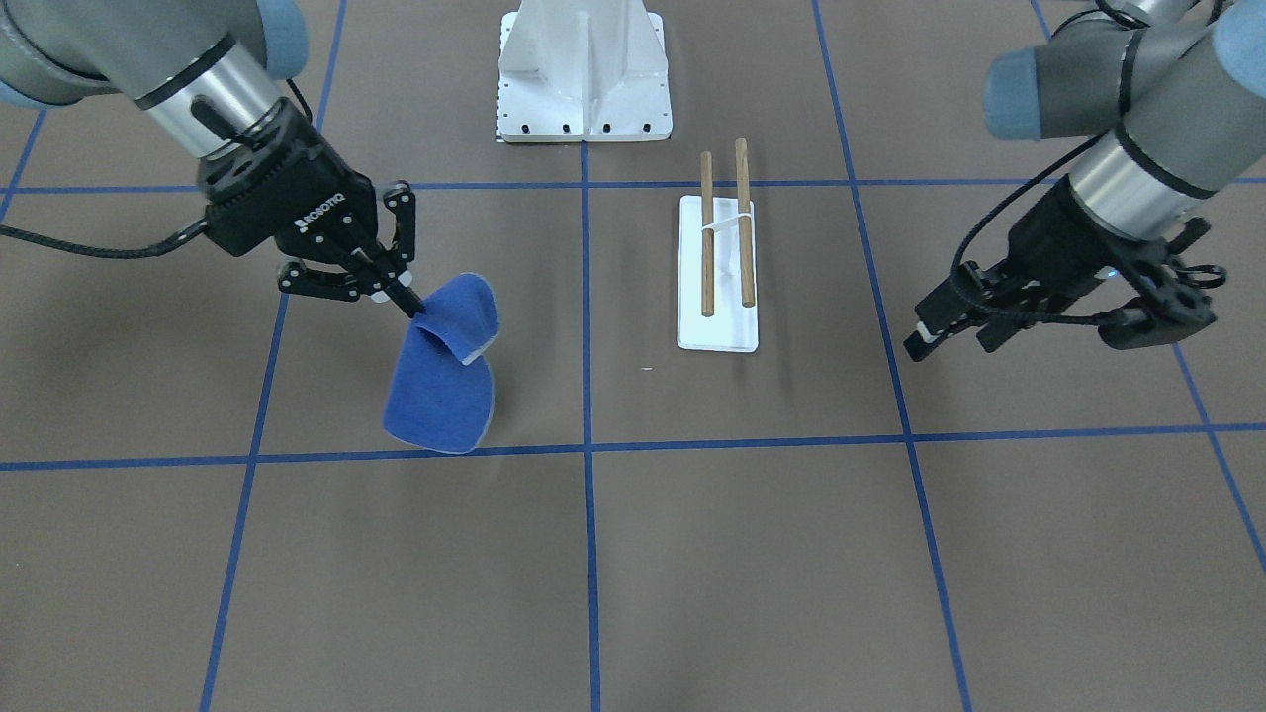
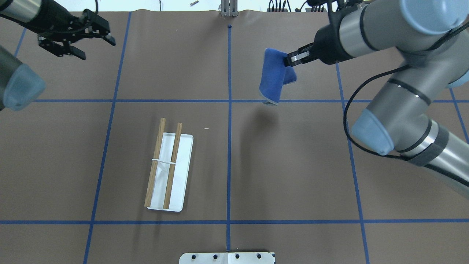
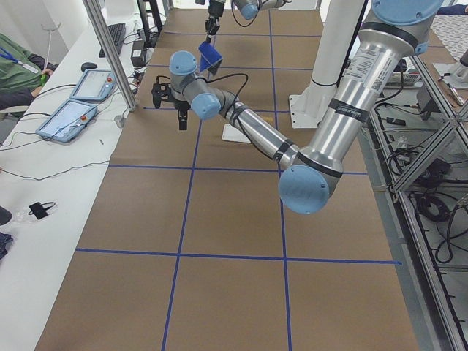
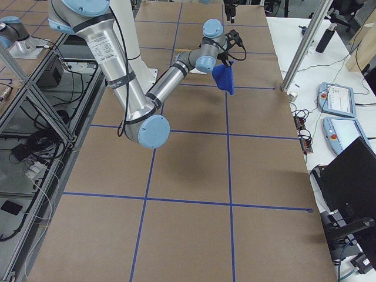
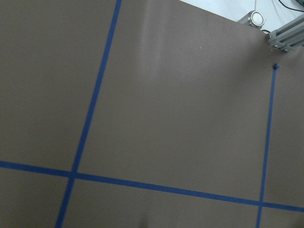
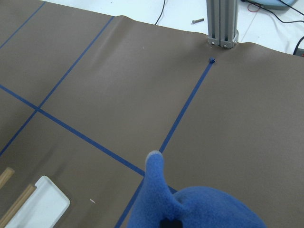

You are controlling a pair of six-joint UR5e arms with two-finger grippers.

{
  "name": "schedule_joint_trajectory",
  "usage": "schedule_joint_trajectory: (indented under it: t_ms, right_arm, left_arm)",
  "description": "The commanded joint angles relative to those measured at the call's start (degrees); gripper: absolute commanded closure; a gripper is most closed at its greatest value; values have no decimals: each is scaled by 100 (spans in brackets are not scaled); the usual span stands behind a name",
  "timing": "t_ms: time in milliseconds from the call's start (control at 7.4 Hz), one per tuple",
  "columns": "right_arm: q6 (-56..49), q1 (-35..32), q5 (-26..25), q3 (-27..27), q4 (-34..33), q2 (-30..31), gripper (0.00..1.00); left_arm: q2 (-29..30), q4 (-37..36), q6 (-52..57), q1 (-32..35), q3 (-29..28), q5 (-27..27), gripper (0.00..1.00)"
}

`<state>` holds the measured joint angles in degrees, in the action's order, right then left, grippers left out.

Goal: Hang towel on rack

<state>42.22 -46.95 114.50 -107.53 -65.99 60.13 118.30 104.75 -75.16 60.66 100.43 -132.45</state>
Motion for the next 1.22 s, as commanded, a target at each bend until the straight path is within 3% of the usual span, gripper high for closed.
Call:
schedule_joint_trajectory:
  t_ms: [0, 270, 676, 1081]
  right_arm:
    - [6, 798, -1163, 4, -45, -220, 100]
    - [-29, 1143, -1403, 22, -54, -413, 100]
    - [-47, 1732, -2185, 48, -63, -590, 100]
    - [-56, 1820, -2344, 48, -572, -914, 100]
  left_arm:
    - [604, 2, -1883, -597, -102, 8, 2]
    - [930, 19, -2597, -1003, -286, 17, 2]
    - [1064, 28, -2750, -1267, -349, 43, 3]
    - [1090, 247, -2732, -1496, -357, 52, 26]
